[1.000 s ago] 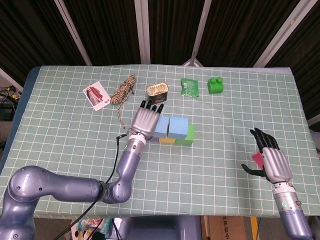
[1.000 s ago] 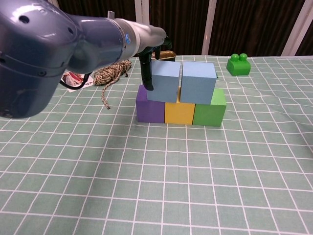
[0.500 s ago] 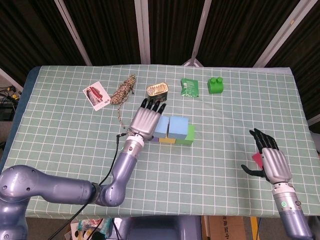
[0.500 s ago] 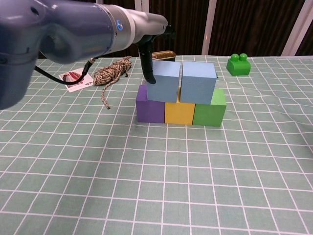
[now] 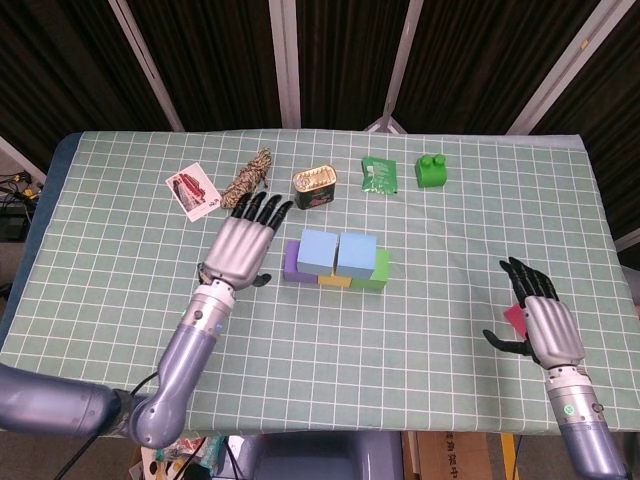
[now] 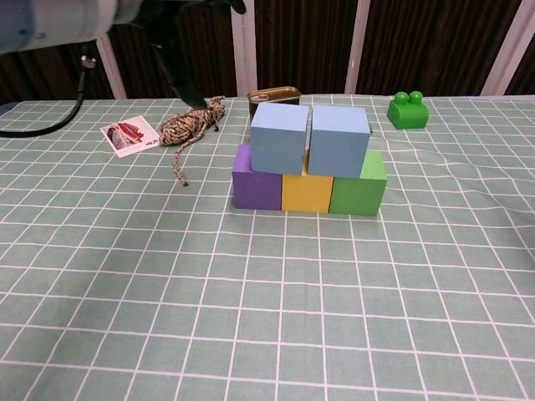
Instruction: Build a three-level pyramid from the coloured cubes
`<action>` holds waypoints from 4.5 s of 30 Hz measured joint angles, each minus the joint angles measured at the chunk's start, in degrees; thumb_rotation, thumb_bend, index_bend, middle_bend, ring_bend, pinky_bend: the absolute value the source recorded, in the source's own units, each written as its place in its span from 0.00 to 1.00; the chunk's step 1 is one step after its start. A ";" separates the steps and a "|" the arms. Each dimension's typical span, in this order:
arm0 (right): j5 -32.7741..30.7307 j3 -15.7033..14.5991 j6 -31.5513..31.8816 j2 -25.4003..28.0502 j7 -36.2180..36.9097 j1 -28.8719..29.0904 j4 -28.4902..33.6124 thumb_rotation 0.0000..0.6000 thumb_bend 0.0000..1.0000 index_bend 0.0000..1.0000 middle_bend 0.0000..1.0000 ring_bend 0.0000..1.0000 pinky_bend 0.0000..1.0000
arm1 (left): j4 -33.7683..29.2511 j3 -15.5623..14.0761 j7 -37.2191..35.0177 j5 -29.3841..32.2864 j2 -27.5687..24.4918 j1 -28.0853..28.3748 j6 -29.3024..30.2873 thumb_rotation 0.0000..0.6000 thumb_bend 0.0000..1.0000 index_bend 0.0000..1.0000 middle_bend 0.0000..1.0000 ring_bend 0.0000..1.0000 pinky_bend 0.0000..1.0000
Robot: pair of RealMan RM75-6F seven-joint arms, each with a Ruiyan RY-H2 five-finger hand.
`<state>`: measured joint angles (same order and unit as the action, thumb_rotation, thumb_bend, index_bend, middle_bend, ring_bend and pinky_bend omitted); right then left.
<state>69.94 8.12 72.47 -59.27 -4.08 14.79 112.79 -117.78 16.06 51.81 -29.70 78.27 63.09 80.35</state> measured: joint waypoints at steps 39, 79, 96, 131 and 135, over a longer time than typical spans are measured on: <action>6.01 -4.24 0.76 -1.75 -6.60 -0.74 -1.49 1.00 0.23 0.00 0.00 0.00 0.00 | 2.60 -27.05 -25.86 -50.27 -12.62 -42.52 17.40 1.00 0.01 0.00 0.03 0.01 0.05; -12.47 1.26 -9.95 -2.93 -9.32 6.58 -13.05 1.00 0.23 0.00 0.00 0.00 0.00 | 5.16 -17.78 -26.02 -49.43 -12.82 -47.38 8.62 1.00 0.09 0.00 0.03 0.01 0.05; -24.22 0.97 -15.06 -6.71 -11.75 8.92 -20.90 1.00 0.23 0.00 0.00 0.00 0.00 | 4.65 -16.45 -25.96 -50.76 -12.92 -48.67 6.64 1.00 0.09 0.00 0.03 0.01 0.05; -31.36 -0.38 -14.21 -8.44 -16.85 10.25 -22.82 1.00 0.23 0.00 0.42 0.26 0.00 | 3.49 -14.96 -27.29 -52.69 -13.76 -50.49 4.32 1.00 0.09 0.00 0.03 0.01 0.05; -30.08 -0.58 -14.54 -8.10 -16.23 10.16 -22.26 1.00 0.23 0.00 0.42 0.26 0.00 | 3.32 -14.78 -27.58 -53.02 -13.88 -50.65 4.29 1.00 0.09 0.00 0.03 0.01 0.05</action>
<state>39.86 7.55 57.93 -67.37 -20.30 24.95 90.53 -114.46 1.28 24.23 -82.72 64.39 12.44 84.64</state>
